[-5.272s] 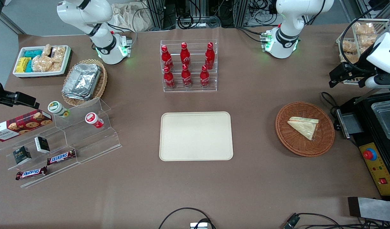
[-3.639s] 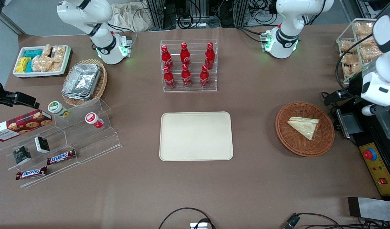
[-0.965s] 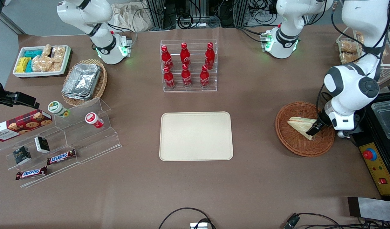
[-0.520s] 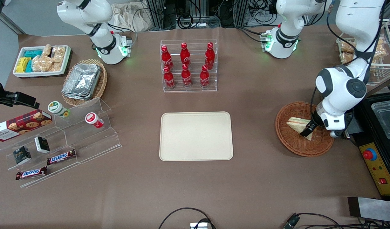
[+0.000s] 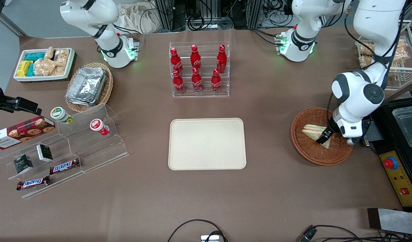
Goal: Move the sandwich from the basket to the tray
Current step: 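Close the left gripper on the wrapped sandwich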
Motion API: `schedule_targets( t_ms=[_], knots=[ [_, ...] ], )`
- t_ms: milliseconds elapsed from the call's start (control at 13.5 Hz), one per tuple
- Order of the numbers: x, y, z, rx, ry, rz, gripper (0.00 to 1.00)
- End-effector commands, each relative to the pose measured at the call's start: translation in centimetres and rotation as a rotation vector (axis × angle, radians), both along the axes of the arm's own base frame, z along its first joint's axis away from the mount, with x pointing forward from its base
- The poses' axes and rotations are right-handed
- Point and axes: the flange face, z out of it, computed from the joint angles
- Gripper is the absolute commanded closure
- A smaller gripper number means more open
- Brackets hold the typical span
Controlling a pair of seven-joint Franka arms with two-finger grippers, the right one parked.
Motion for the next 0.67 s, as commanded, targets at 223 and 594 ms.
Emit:
schedule_targets(
  t_ms=[223, 594],
  knots=[
    [-0.4, 0.0, 1.1, 0.001, 0.012, -0.084, 0.79],
    [-0.6, 0.5, 5.0, 0.003, 0.028, -0.197, 0.78]
  ],
)
